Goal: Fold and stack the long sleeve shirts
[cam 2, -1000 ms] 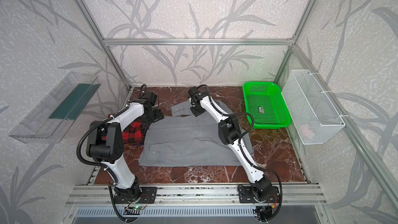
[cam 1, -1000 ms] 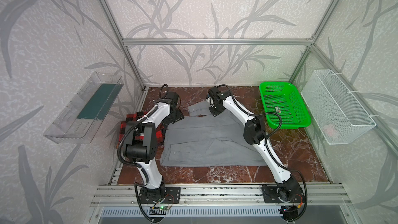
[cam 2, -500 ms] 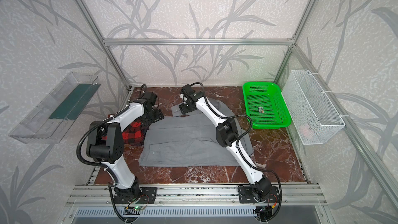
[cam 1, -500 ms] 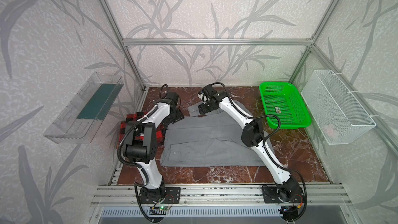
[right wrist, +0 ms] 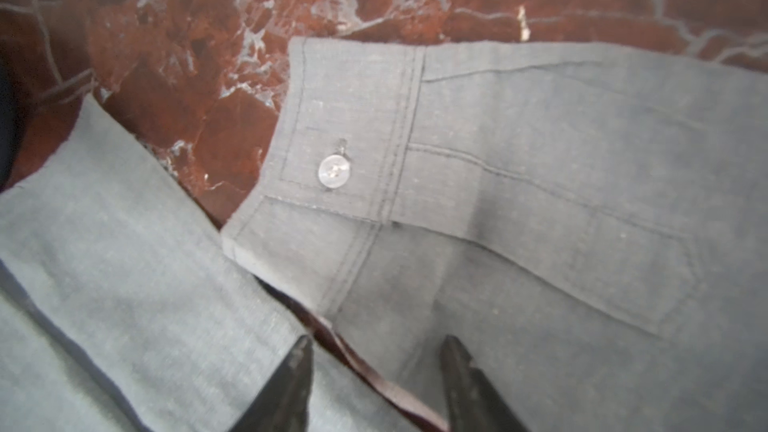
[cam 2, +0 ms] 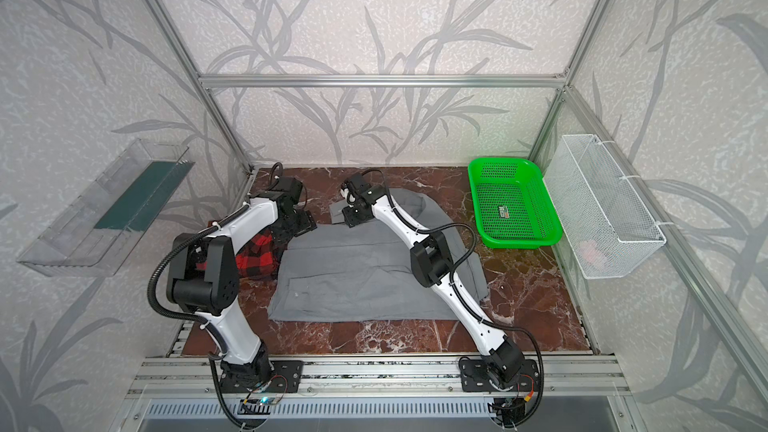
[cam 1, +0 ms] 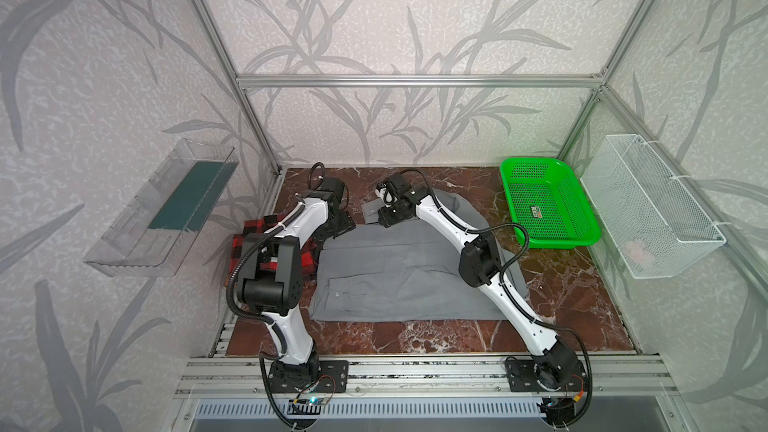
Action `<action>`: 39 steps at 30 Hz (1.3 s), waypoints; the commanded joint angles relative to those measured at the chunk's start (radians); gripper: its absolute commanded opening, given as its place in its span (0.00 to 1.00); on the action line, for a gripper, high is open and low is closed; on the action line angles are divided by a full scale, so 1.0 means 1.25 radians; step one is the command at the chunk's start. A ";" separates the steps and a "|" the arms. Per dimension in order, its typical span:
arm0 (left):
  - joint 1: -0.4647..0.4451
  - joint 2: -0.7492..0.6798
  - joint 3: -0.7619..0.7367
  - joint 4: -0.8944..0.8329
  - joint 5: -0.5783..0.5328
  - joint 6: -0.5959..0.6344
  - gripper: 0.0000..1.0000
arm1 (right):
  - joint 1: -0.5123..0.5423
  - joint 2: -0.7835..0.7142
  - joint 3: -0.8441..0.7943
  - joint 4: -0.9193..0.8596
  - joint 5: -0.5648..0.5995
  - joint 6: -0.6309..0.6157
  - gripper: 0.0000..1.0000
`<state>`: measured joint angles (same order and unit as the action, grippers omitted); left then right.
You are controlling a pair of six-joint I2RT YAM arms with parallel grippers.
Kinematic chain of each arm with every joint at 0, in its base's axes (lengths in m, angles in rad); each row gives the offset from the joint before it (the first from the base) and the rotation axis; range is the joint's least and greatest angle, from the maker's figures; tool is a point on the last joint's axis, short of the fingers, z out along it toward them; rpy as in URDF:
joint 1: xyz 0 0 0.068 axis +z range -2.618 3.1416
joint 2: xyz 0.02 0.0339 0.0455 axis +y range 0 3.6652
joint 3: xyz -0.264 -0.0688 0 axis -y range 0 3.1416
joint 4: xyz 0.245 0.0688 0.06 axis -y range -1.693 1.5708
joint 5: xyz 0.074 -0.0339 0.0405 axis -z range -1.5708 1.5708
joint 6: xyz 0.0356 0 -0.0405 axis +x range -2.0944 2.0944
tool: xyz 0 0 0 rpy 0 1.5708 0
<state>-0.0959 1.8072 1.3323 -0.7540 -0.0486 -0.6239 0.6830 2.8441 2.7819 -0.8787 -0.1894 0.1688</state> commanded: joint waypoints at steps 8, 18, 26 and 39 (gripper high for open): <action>0.005 -0.023 -0.007 -0.007 0.000 0.001 0.87 | -0.015 0.052 0.020 -0.031 -0.042 0.025 0.15; 0.010 -0.019 -0.002 -0.005 -0.027 0.017 0.87 | -0.048 -0.076 0.041 0.059 -0.120 -0.001 0.00; 0.014 -0.023 -0.005 0.001 -0.057 0.027 0.87 | -0.144 -0.281 -0.004 0.203 -0.216 0.057 0.00; 0.016 -0.013 0.033 0.010 -0.074 0.071 0.88 | -0.223 -0.518 -0.147 0.257 -0.153 0.083 0.00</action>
<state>-0.0837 1.8061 1.3365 -0.7296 -0.1127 -0.5613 0.3901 2.2520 2.6720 -0.5804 -0.4419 0.2878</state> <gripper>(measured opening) 0.875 0.047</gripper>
